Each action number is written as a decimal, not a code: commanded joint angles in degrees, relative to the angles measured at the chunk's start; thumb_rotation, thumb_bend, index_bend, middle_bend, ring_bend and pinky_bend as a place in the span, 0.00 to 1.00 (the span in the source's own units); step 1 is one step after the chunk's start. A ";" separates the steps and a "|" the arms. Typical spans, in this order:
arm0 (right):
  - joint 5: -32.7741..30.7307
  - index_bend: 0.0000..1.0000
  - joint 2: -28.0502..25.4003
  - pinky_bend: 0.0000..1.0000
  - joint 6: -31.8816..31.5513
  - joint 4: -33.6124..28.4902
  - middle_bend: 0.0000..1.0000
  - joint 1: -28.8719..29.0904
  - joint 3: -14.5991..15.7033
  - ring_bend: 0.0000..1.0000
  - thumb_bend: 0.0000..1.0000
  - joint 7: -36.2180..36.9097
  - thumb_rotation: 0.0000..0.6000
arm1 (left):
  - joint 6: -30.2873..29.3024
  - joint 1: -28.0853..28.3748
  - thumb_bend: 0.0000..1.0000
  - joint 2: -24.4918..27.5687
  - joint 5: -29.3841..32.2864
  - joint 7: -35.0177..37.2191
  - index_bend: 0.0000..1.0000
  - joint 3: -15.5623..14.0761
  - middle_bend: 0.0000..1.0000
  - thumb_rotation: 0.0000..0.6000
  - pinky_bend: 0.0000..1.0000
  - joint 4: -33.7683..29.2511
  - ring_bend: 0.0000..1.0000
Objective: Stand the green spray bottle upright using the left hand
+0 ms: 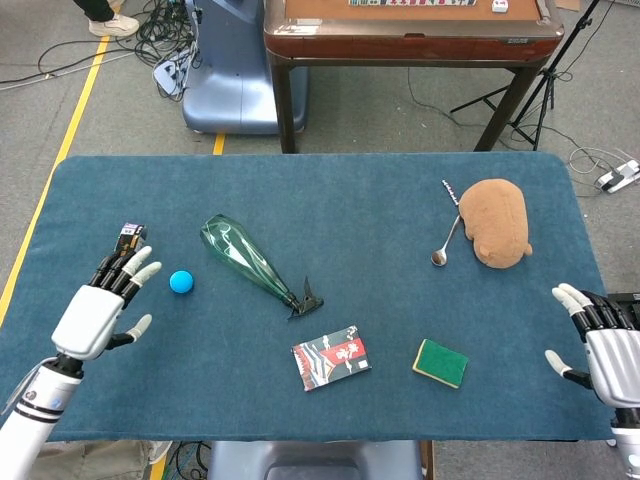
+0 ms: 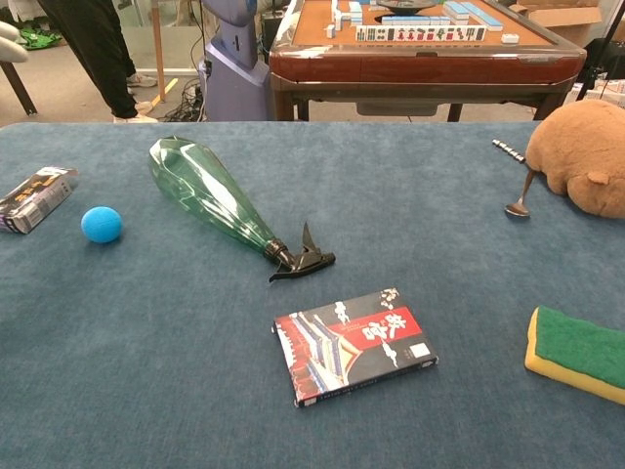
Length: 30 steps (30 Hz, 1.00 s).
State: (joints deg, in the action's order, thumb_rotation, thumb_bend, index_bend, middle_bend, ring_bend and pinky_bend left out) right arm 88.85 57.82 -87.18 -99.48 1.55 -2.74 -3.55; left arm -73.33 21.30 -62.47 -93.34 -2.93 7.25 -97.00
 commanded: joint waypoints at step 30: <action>1.04 0.17 -1.34 0.16 0.29 -2.06 0.18 0.61 0.34 0.12 0.18 -1.43 1.00 | 27.70 28.33 0.36 -20.02 -1.41 -14.53 0.13 0.57 0.00 1.00 0.00 24.20 0.00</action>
State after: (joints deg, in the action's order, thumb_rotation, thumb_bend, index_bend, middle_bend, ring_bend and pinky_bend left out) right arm 89.90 56.48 -86.90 -101.54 2.16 -2.40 -4.98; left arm -47.29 48.55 -81.11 -96.15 -14.76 7.93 -74.25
